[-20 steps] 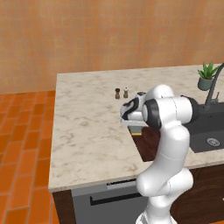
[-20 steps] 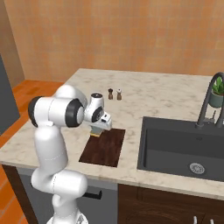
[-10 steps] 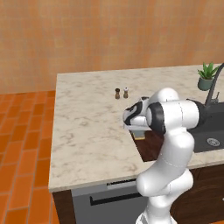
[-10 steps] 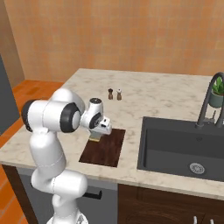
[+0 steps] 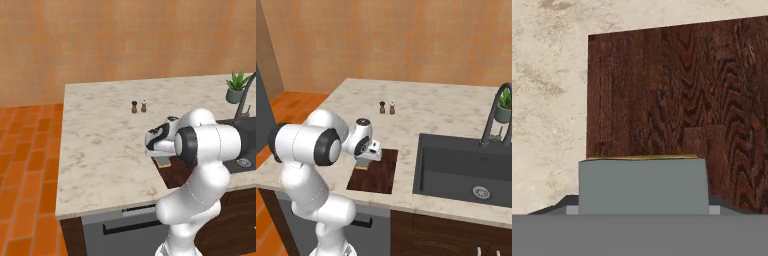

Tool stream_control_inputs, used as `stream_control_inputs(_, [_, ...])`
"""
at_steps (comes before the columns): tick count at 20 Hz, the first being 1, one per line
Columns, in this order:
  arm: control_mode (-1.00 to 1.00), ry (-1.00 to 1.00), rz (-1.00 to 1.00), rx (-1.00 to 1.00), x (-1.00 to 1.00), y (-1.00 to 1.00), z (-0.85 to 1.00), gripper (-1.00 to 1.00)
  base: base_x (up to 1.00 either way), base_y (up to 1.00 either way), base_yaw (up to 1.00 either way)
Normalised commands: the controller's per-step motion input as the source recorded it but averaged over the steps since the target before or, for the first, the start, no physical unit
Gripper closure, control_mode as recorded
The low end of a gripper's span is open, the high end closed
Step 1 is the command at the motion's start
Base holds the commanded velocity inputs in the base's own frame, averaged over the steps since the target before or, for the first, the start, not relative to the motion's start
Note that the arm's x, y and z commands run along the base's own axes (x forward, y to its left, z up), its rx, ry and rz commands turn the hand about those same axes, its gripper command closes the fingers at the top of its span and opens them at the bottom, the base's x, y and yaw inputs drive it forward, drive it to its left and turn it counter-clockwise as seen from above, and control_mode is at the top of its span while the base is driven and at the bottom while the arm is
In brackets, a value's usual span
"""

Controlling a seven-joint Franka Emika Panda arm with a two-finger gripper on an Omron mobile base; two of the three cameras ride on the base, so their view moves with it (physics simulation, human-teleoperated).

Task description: Pick up the sponge from the counter and clean the cutting board by briefly scrubbing or pressing down on the cutting board. Once finished, release the sponge.

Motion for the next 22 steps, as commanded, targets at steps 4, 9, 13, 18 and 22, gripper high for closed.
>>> stream_control_inputs(4, [-1.0,-0.04,0.02,0.02,-0.79,-0.06,-0.01,1.0,0.0,0.0,0.0])
stream_control_inputs(9, [-1.0,-0.01,0.03,0.02,-0.61,-0.02,0.0,1.0,0.0,0.0,0.0])
stream_control_inputs(13, [-1.0,0.0,0.03,0.01,-0.23,0.0,-0.08,1.0,0.0,0.0,0.0])
stream_control_inputs(18, [-1.0,-0.01,0.0,0.01,-0.3,-0.13,-0.01,1.0,0.0,0.0,0.0])
stream_control_inputs(22, [-1.0,0.0,0.0,0.0,-0.05,-0.27,0.0,1.0,0.0,0.0,0.0])
